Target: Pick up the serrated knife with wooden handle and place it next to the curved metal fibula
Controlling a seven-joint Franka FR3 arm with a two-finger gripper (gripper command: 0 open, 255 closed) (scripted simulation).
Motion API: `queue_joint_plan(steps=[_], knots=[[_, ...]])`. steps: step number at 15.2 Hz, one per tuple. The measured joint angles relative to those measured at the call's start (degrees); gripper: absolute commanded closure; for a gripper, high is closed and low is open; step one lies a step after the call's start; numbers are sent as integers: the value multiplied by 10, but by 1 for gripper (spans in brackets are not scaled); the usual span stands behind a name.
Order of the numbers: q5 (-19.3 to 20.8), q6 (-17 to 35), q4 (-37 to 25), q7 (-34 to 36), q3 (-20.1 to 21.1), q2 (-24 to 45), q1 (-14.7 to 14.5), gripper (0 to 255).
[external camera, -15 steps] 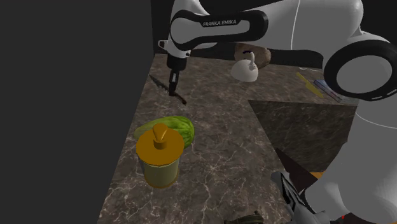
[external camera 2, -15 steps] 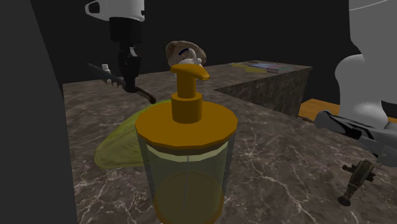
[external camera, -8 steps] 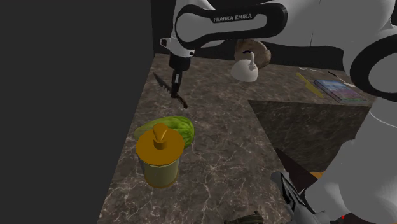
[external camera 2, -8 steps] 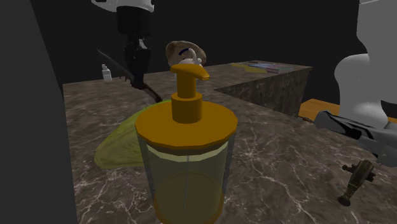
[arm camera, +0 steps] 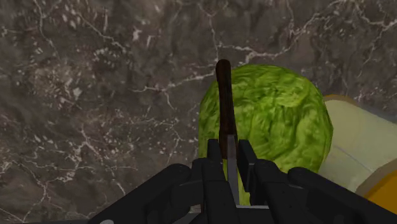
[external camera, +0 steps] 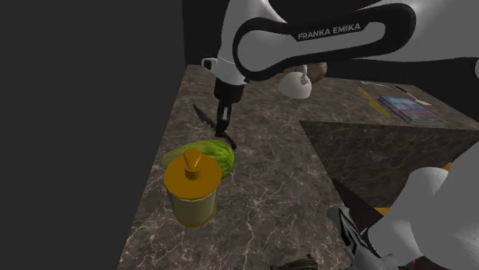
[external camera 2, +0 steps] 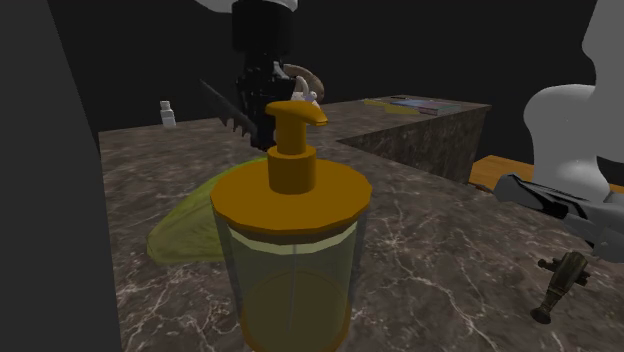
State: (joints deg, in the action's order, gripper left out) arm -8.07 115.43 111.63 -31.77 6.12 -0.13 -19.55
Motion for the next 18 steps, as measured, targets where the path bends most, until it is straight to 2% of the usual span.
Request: queue_joint_plan(steps=[5,18], knots=[[-12,22,98,41,25,-83,-24,255],[-67,27,263,164,111,-263,-98,255]])
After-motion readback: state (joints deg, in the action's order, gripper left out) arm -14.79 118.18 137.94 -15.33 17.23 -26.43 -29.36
